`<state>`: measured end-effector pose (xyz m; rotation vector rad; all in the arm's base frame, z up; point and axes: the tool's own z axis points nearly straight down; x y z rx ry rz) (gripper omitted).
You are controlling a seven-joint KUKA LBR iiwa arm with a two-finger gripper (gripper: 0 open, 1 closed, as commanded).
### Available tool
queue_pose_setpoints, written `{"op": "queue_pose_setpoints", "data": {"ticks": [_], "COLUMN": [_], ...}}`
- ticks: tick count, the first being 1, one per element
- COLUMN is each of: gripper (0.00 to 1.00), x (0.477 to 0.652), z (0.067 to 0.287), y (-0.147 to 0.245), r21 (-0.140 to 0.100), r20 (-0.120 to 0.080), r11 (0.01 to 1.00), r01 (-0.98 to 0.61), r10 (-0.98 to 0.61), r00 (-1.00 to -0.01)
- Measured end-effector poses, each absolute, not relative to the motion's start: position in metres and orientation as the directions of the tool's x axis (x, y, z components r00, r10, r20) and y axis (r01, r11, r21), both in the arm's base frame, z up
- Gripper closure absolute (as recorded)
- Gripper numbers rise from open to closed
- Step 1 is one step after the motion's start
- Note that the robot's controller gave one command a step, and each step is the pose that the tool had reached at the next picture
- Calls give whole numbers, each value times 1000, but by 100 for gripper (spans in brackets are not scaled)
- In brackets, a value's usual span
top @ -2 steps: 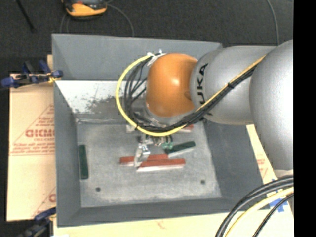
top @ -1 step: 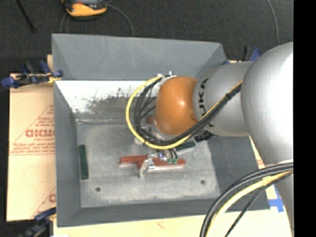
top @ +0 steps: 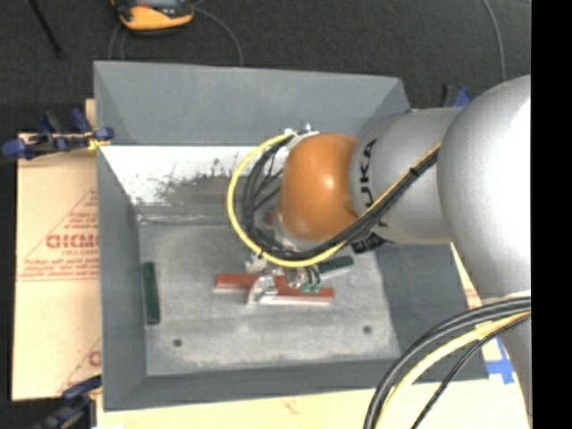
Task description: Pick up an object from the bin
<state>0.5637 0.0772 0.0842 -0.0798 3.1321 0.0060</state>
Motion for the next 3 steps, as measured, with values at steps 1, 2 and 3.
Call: {"op": "queue_pose_setpoints", "data": {"ticks": [1,2,3], "gripper": [100,100,100], "x": [564,562,561], "z": [84,89,107], "y": [77,77,76], "r21": [4,3,2], "r20": [-9,-1,2], "r11": [999,999,999], "r01": [-51,-51,-50], "r10": [-51,-51,-50], "r00": [-999,-999,-999]}}
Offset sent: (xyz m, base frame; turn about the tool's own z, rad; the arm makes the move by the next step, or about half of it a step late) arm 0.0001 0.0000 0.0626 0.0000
